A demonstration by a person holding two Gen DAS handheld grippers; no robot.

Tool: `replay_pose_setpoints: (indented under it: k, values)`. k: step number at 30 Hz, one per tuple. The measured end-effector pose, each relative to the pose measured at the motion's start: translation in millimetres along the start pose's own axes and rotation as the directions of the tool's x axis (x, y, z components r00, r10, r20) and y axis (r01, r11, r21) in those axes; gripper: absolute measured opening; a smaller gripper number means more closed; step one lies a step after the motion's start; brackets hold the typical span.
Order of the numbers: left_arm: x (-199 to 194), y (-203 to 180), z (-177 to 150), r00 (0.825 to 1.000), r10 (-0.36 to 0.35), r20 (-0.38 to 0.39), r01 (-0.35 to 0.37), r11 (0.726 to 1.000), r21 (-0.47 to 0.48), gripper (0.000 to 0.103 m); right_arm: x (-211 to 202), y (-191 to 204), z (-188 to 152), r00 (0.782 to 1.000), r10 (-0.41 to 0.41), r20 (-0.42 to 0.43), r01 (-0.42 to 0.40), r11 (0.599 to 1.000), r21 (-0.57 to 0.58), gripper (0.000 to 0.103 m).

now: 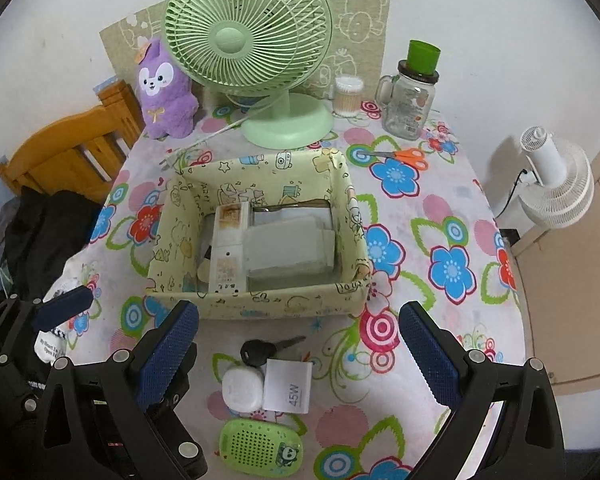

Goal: Organize rigid objects
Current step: 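Withdraw both open tools from the fabric box toward the remaining items, then move the left tool to the round case while the right tool approaches the white charger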

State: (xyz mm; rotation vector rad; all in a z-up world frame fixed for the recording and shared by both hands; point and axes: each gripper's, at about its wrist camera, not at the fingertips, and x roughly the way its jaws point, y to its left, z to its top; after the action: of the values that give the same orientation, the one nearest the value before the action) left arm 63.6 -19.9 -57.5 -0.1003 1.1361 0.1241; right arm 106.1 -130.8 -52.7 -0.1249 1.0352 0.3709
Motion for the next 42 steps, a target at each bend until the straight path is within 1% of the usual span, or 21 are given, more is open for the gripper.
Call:
replay_pose_setpoints:
  k: [8, 9, 11, 16, 22, 24, 25, 27, 31, 36, 39, 42]
  values:
    - [-6.4, 1.1, -10.5, 1.0, -0.004, 0.012, 0.004, 1.0, 0.019, 0.095, -9.5, 2.6, -14.1, 0.999, -0.03, 0.012, 0.029, 0.999, 0.018, 0.101]
    - [-7.2, 1.2, -11.6, 1.0, -0.005, 0.015, 0.004, 1.0, 0.02, 0.093, -10.1, 2.6, -15.7, 1.0, -0.029, 0.009, 0.029, 0.999, 0.023, 0.101]
    - [-8.6, 1.6, -13.7, 1.0, -0.01, 0.018, 0.01, 1.0, 0.021, 0.093, -10.9, 1.6, -17.2, 1.0, -0.031, 0.003, 0.031, 0.999, 0.036, 0.101]
    - [-7.6, 0.2, -18.6, 1.0, -0.024, 0.005, 0.023, 1.0, 0.019, 0.093, -14.5, -1.0, -23.8, 1.0, -0.022, -0.001, 0.022, 0.999, 0.047, 0.101]
    - [-6.6, -8.0, -26.0, 1.0, -0.024, 0.012, 0.024, 1.0, 0.015, 0.093, -15.0, -8.2, -31.2, 1.0, 0.001, 0.005, -0.001, 1.0, 0.019, 0.101]
    - [-4.6, -10.5, -28.0, 1.0, -0.016, 0.011, 0.016, 1.0, 0.011, 0.092, -12.1, -11.8, -32.8, 1.0, 0.017, 0.001, -0.017, 1.0, 0.008, 0.099]
    - [-3.1, -11.8, -29.2, 1.0, -0.002, 0.006, 0.002, 1.0, 0.003, 0.092, -10.3, -13.3, -34.0, 1.0, 0.023, -0.004, -0.023, 1.0, 0.002, 0.097]
    - [-0.3, -13.2, -32.0, 1.0, -0.015, 0.004, 0.015, 1.0, -0.01, 0.092, -7.4, -15.7, -35.9, 0.999, 0.029, -0.016, -0.029, 1.0, -0.005, 0.094]
    - [6.5, -17.9, -38.5, 1.0, -0.002, -0.003, 0.002, 1.0, -0.028, 0.092, -2.7, -20.2, -41.7, 0.998, 0.051, -0.025, -0.052, 0.998, -0.025, 0.094]
    - [16.5, -20.8, -48.5, 0.999, -0.023, -0.029, 0.021, 0.997, -0.079, 0.092, 5.1, -22.8, -48.7, 0.997, 0.075, -0.032, -0.077, 0.995, -0.069, 0.094]
    - [25.2, -22.7, -54.3, 0.999, -0.033, -0.043, 0.029, 0.994, -0.102, 0.091, 13.8, -24.8, -53.1, 0.995, 0.082, -0.052, -0.086, 0.992, -0.087, 0.094]
    - [34.2, -24.2, -59.0, 0.998, -0.024, -0.061, 0.016, 0.993, -0.12, 0.09, 21.1, -26.4, -57.2, 0.994, 0.085, -0.073, -0.092, 0.991, -0.095, 0.094]
